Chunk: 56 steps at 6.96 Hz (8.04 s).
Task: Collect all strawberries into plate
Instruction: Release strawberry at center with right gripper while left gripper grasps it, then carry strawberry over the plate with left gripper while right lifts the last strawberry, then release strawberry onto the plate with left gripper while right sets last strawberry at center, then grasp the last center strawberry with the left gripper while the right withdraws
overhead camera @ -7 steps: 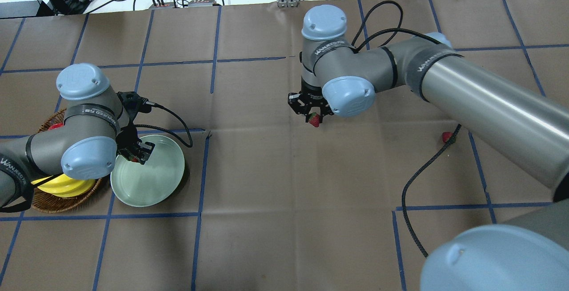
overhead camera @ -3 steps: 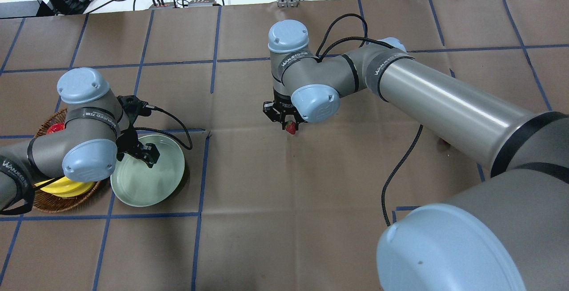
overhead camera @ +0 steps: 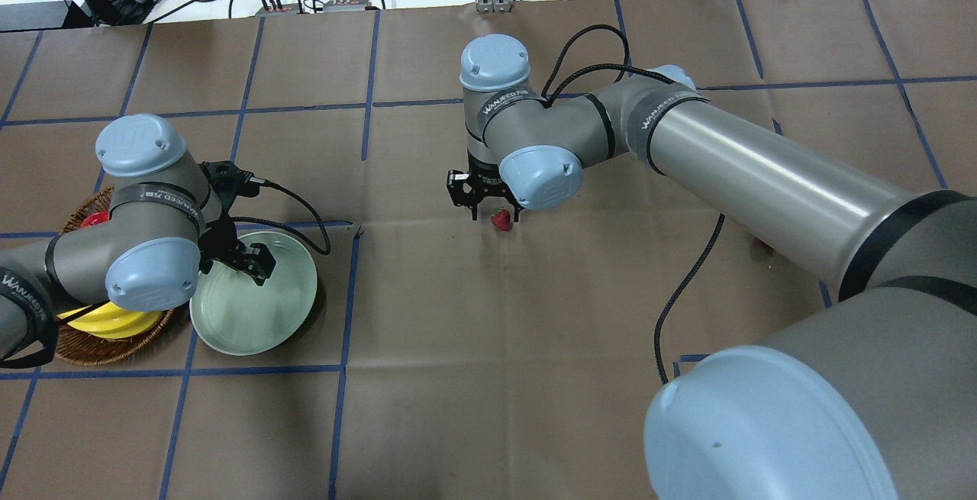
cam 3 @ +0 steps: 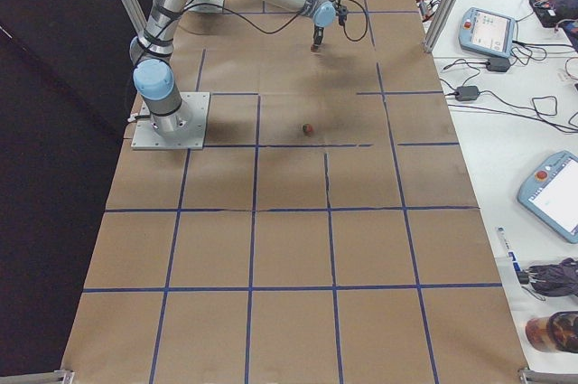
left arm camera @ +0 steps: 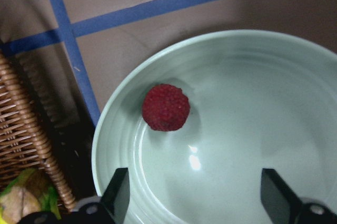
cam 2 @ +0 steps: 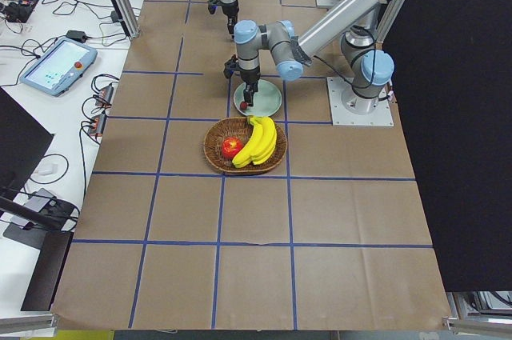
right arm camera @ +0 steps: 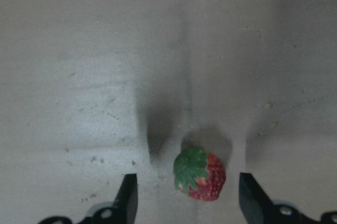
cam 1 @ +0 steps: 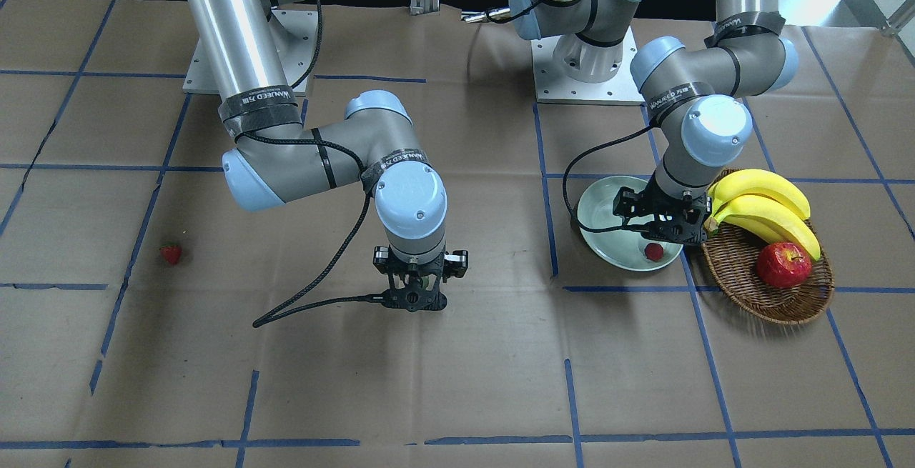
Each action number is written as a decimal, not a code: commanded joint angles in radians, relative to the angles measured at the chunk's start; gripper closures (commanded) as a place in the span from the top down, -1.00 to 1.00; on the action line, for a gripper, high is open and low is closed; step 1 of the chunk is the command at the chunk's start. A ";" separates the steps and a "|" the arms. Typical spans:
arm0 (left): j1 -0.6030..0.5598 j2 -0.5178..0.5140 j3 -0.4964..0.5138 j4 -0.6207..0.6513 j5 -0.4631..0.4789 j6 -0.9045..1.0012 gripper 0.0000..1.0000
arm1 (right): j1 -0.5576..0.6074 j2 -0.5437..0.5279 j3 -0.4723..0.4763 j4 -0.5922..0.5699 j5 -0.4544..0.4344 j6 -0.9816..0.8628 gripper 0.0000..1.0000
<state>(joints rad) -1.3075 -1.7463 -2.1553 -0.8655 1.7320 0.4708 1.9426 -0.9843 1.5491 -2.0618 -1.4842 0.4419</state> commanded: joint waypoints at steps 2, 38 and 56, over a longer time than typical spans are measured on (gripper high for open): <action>-0.028 0.021 0.003 -0.007 -0.122 -0.130 0.97 | -0.075 -0.126 -0.047 0.143 0.006 -0.066 1.00; -0.024 0.045 -0.095 0.099 0.037 0.006 0.72 | 0.035 0.039 -0.084 0.086 -0.028 0.041 -0.76; -0.564 -0.309 0.299 0.230 -0.289 -0.840 0.94 | -0.383 -0.671 0.177 0.434 -0.050 -0.448 1.00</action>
<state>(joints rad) -1.8696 -2.0210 -1.8682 -0.6506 1.4370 -0.3690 1.5614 -1.6523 1.7211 -1.6171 -1.5313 0.0005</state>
